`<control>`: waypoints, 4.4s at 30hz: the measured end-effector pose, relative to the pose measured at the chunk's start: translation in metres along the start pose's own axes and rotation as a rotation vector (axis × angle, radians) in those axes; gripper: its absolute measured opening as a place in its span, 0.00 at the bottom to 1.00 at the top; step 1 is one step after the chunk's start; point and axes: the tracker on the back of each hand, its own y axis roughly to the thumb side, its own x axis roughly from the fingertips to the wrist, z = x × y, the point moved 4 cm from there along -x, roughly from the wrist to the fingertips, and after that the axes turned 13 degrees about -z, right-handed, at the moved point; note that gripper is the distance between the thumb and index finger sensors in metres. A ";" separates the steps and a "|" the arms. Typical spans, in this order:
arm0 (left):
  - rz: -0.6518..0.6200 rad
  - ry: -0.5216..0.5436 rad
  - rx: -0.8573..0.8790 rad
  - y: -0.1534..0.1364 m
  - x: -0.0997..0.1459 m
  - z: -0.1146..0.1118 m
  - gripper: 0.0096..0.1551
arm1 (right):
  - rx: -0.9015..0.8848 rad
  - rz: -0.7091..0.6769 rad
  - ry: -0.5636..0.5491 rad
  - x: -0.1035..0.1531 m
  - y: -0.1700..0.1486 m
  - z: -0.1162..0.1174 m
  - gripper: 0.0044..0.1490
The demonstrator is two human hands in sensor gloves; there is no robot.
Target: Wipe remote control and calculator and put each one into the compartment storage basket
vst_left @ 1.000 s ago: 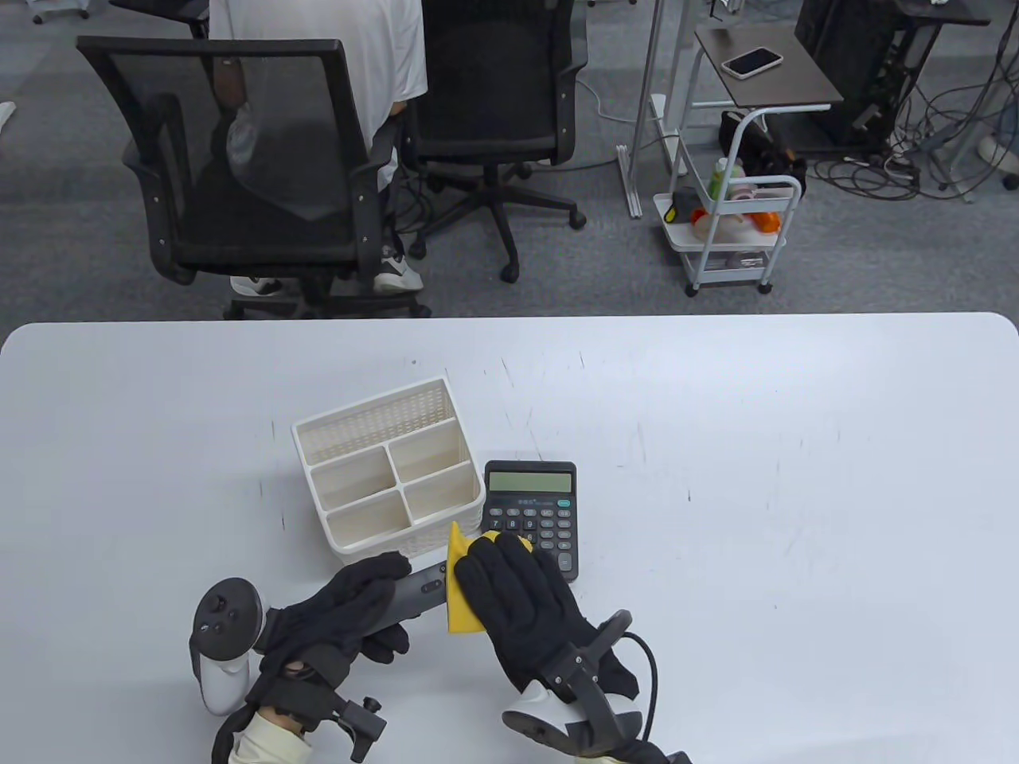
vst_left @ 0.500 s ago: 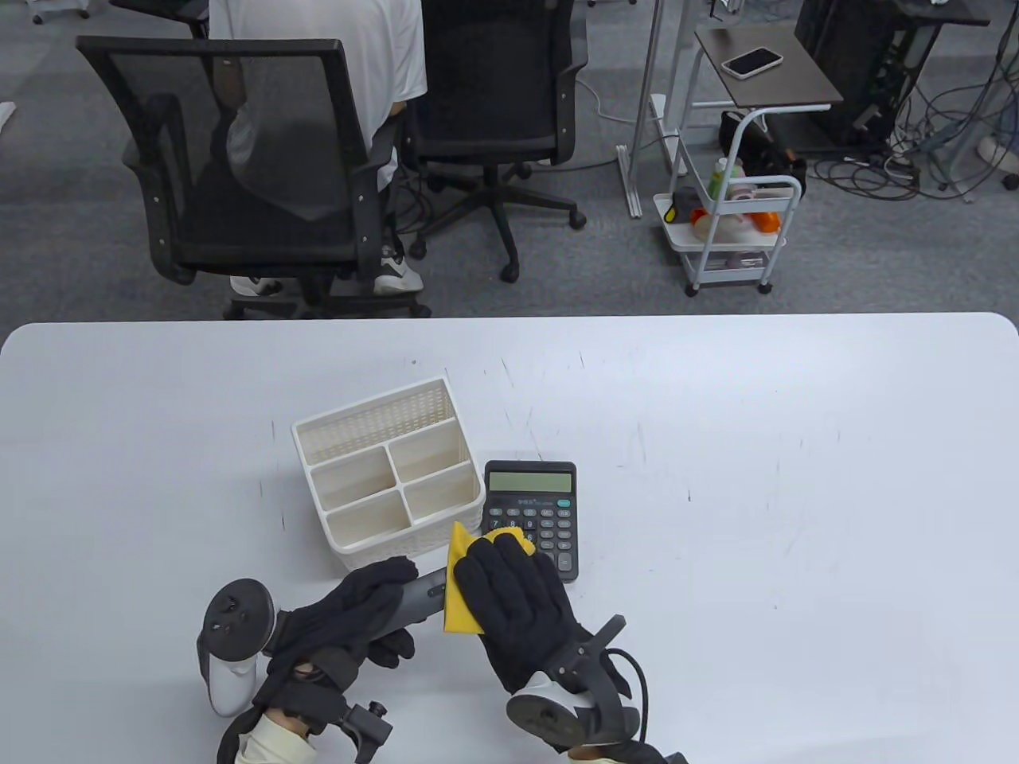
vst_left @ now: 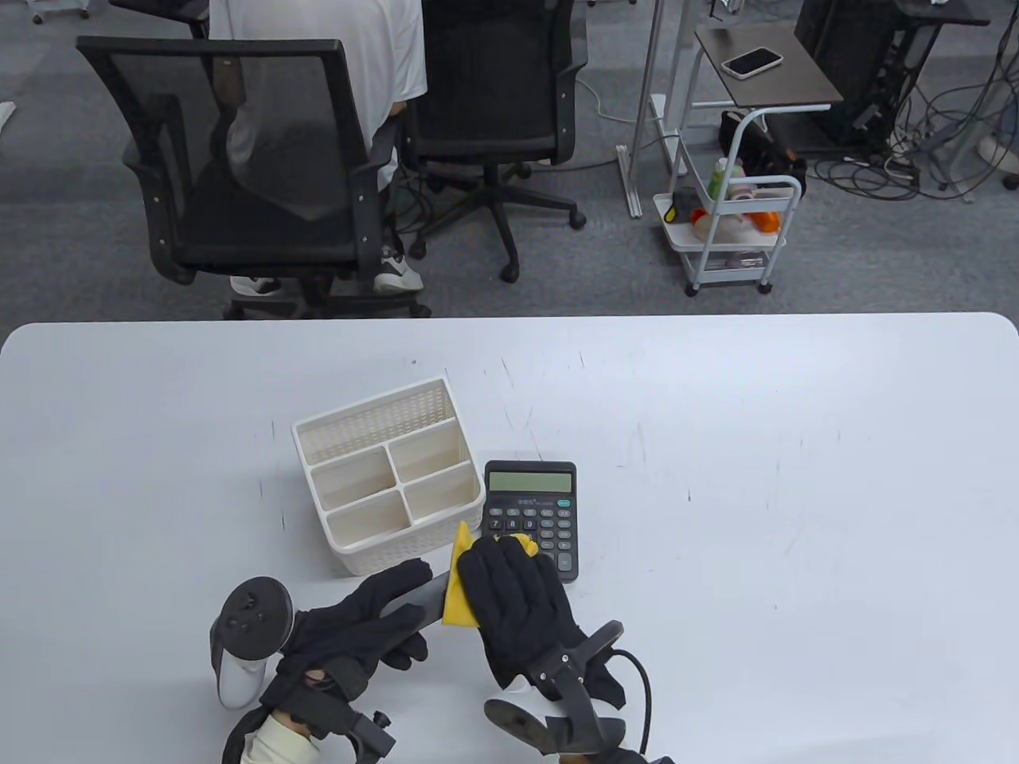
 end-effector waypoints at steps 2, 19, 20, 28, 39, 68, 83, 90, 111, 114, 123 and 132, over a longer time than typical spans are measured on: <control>-0.002 0.014 0.005 0.001 0.001 0.002 0.30 | -0.005 0.049 -0.010 0.003 -0.009 -0.001 0.34; -0.011 0.139 0.067 0.000 0.006 0.014 0.25 | -0.029 0.110 -0.070 0.006 -0.009 -0.008 0.35; -0.007 0.149 0.073 -0.001 0.007 0.015 0.24 | -0.022 0.099 -0.071 0.006 -0.007 -0.008 0.35; 0.032 0.230 0.099 -0.006 0.012 0.025 0.22 | 0.021 -0.037 -0.065 0.003 0.013 -0.006 0.35; 0.070 0.213 0.142 -0.014 0.011 0.020 0.23 | 0.049 -0.304 -0.039 0.000 0.043 0.002 0.34; -0.094 0.247 -0.174 0.021 0.010 0.025 0.24 | -0.597 0.312 -0.243 0.023 -0.052 0.003 0.34; -0.203 0.233 -0.367 0.035 0.009 0.013 0.24 | -0.808 0.496 -0.297 0.037 -0.066 0.010 0.35; -0.231 0.231 -0.415 0.036 0.008 0.013 0.24 | -0.779 0.461 -0.329 0.032 -0.061 0.005 0.35; -0.182 0.267 -0.852 0.058 -0.044 0.037 0.22 | -0.905 0.539 -0.352 0.041 -0.076 0.013 0.34; -0.156 0.221 -1.026 0.059 -0.066 0.039 0.22 | -0.884 0.528 -0.336 0.041 -0.076 0.014 0.34; 0.015 0.000 -1.264 0.029 -0.120 0.027 0.25 | -0.844 0.510 -0.273 0.041 -0.077 0.018 0.34; 0.112 -0.077 -1.325 -0.012 -0.139 0.019 0.26 | -0.834 0.509 -0.222 0.042 -0.077 0.025 0.34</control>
